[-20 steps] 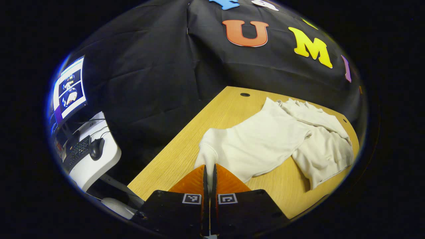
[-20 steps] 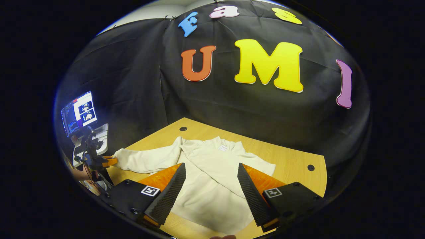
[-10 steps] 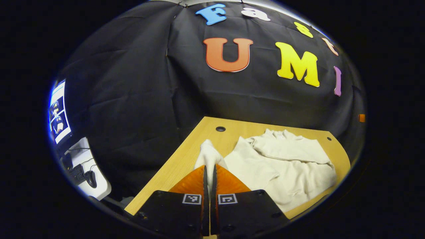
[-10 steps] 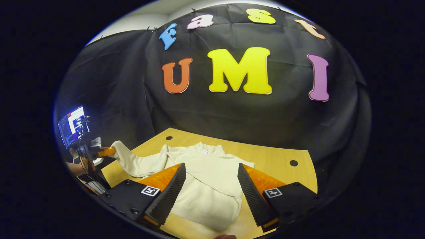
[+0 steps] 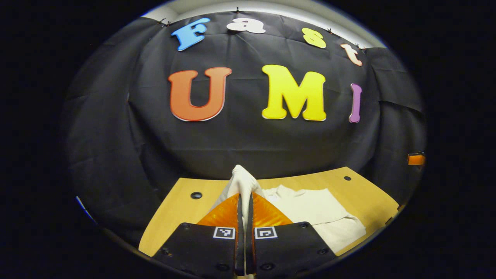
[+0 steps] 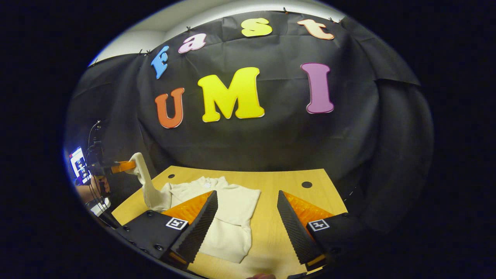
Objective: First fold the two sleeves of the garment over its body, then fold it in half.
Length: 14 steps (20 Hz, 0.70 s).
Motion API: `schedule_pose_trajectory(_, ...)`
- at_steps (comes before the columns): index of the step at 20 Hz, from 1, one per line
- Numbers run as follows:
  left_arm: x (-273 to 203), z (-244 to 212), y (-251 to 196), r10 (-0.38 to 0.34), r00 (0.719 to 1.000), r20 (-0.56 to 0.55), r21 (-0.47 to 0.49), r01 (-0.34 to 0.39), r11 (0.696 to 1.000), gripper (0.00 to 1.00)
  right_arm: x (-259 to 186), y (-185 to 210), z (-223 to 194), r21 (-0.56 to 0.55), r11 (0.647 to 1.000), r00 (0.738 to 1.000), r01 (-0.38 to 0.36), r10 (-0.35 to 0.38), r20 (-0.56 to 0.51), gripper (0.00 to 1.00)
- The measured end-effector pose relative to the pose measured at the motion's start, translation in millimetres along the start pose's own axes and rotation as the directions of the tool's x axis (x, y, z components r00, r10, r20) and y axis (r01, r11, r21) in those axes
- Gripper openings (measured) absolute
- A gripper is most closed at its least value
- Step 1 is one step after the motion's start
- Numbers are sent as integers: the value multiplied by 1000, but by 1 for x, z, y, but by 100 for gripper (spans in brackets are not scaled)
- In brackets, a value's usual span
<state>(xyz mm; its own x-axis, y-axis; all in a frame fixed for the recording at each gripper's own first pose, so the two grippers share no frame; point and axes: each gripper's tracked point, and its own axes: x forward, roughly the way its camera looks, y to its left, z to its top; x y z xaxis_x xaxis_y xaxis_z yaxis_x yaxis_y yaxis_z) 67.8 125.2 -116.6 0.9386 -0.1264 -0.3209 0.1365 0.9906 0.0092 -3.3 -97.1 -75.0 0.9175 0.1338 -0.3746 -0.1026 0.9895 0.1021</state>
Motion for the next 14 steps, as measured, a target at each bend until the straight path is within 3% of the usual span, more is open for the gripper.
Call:
schedule_pose_trajectory(7, 70, 9, -131, -234, 972, -31, 63, 235, 970, 4, -46, -71, 0, 51, 986, 987, 159, -160, 22, 95)
schedule_pose_trajectory(14, 137, -63, -202, -339, 922, -186, 40, 351, 935, 4, -85, -109, -14, 43, 957, 958, 287, -285, -31, 95)
